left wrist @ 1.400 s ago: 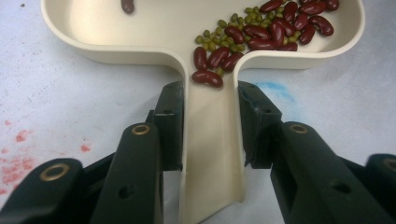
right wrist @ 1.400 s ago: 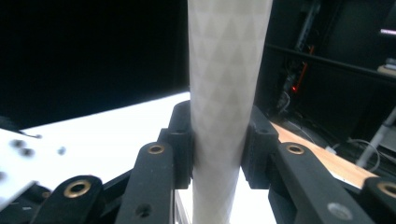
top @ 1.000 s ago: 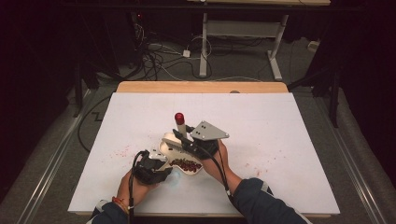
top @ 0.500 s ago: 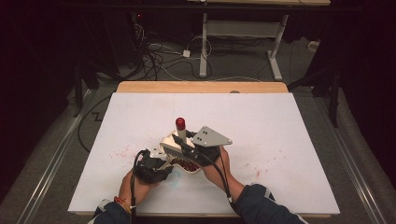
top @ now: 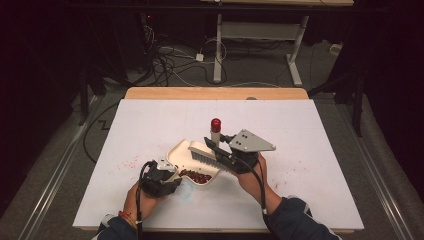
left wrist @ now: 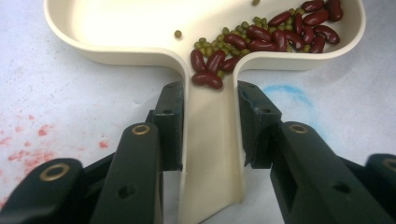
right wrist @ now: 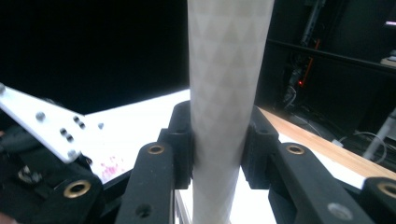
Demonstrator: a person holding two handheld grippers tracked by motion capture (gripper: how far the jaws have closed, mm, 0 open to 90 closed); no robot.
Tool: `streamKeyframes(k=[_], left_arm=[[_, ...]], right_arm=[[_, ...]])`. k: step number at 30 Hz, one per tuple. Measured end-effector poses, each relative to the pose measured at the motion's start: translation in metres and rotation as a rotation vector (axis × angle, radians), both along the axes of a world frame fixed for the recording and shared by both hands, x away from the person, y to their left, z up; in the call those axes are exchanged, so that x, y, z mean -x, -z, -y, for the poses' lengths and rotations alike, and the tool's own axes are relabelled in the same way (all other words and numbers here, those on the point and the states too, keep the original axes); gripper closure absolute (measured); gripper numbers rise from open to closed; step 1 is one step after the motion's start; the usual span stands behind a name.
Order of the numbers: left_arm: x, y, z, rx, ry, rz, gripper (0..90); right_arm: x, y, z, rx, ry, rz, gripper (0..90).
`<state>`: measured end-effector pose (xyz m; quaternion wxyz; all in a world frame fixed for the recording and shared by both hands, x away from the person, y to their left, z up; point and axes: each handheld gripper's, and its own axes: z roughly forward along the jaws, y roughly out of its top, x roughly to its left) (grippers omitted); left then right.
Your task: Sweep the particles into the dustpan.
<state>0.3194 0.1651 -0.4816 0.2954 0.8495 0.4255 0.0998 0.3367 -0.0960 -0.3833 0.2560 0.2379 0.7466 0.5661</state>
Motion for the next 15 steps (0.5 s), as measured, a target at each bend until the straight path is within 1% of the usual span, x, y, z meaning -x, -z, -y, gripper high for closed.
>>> streamKeyframes(k=[3, 4, 5, 6, 10, 11, 15], left_arm=[[0.0, 0.0, -0.001, 0.001, -0.003, -0.001, 63.4], [0.0, 0.0, -0.001, 0.001, -0.001, -0.001, 63.4], [0.0, 0.0, -0.001, 0.002, -0.002, -0.002, 63.4], [0.0, 0.0, -0.002, 0.001, -0.001, -0.002, 63.4], [0.0, 0.0, -0.002, 0.0, 0.0, -0.003, 63.4], [0.0, 0.0, -0.002, -0.001, 0.001, -0.003, 63.4], [0.0, -0.001, -0.002, -0.005, 0.001, -0.005, 63.5]], right_arm=[[0.002, 0.0, 0.018, 0.0, 0.005, 0.001, 70.0], [0.003, 0.0, 0.024, -0.002, 0.006, -0.006, 70.0], [0.002, -0.002, 0.029, 0.004, 0.006, -0.01, 70.0], [0.002, -0.003, 0.035, 0.011, 0.002, -0.004, 70.0], [0.004, -0.011, 0.059, 0.008, 0.029, 0.01, 70.0], [0.005, -0.012, 0.065, 0.0, 0.038, 0.006, 70.0], [0.008, -0.015, 0.085, 0.006, 0.055, 0.0, 70.0]])
